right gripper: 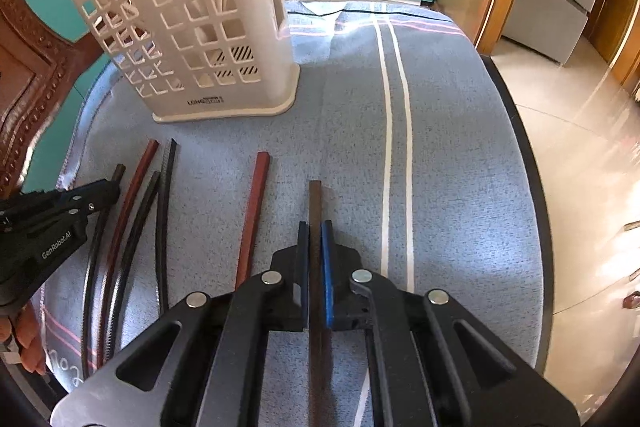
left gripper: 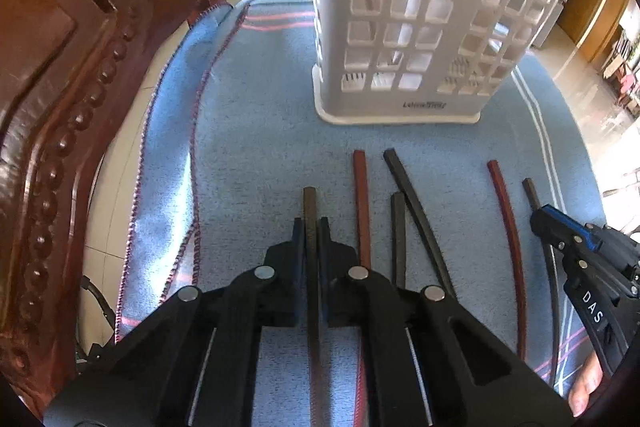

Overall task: Organize utensils
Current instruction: 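Lift both chopsticks over the white holder and open both grippers to drop them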

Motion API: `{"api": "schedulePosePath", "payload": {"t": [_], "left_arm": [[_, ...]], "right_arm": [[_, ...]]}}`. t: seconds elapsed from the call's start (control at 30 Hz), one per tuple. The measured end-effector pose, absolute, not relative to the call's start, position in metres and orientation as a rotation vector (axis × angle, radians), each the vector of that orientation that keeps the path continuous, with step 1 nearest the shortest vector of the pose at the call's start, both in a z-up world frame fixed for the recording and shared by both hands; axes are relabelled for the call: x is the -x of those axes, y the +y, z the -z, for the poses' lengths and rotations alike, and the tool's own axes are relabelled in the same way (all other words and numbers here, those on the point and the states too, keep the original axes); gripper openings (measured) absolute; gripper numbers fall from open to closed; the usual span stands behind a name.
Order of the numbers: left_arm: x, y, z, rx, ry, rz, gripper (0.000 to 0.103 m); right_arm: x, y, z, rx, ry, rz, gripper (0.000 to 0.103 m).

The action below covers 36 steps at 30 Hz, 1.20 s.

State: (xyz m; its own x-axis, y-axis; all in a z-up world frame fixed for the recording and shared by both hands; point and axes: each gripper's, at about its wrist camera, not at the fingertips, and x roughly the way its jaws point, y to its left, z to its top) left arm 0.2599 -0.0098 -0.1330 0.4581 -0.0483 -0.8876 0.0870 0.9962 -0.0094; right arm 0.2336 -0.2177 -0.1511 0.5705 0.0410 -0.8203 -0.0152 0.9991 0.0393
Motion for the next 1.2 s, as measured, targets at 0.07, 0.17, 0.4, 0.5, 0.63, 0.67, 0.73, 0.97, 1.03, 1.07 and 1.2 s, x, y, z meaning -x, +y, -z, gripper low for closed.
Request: {"api": "schedulePosePath", "payload": {"t": [0.07, 0.17, 0.4, 0.5, 0.63, 0.67, 0.73, 0.97, 1.03, 1.07, 1.2], "left_arm": [[-0.257, -0.007, 0.118, -0.018, 1.051, 0.085, 0.007], [-0.247, -0.005, 0.090, 0.017, 0.984, 0.106, 0.007], [-0.201, 0.003, 0.004, 0.059, 0.759, 0.191, 0.007], [-0.185, 0.005, -0.027, 0.080, 0.677, 0.211, 0.007], [-0.176, 0.005, -0.072, 0.101, 0.573, 0.236, 0.007], [-0.175, 0.006, -0.082, 0.108, 0.547, 0.243, 0.007], [-0.176, 0.008, -0.106, 0.124, 0.478, 0.246, 0.007], [-0.185, 0.028, -0.167, 0.290, 0.205, 0.230, 0.007], [-0.201, 0.031, -0.162, 0.290, 0.172, 0.164, 0.007], [-0.207, 0.032, -0.157, 0.285, 0.179, 0.142, 0.007], [-0.243, 0.033, -0.129, 0.310, 0.291, 0.131, 0.007]], "right_arm": [[-0.229, -0.222, 0.140, -0.054, 0.924, -0.042, 0.007], [-0.213, -0.226, 0.113, -0.100, 0.859, -0.095, 0.007], [-0.160, -0.237, 0.033, -0.126, 0.632, -0.228, 0.007], [-0.146, -0.242, 0.008, -0.139, 0.573, -0.256, 0.007], [-0.125, -0.249, -0.032, -0.169, 0.464, -0.291, 0.007], [-0.120, -0.249, -0.041, -0.175, 0.437, -0.295, 0.007], [-0.115, -0.251, -0.063, -0.179, 0.380, -0.286, 0.007], [-0.118, -0.252, -0.109, -0.191, 0.269, -0.242, 0.007], [-0.123, -0.247, -0.114, -0.176, 0.262, -0.228, 0.007], [-0.127, -0.245, -0.115, -0.173, 0.261, -0.228, 0.007], [-0.141, -0.236, -0.119, -0.172, 0.242, -0.240, 0.007]]}}
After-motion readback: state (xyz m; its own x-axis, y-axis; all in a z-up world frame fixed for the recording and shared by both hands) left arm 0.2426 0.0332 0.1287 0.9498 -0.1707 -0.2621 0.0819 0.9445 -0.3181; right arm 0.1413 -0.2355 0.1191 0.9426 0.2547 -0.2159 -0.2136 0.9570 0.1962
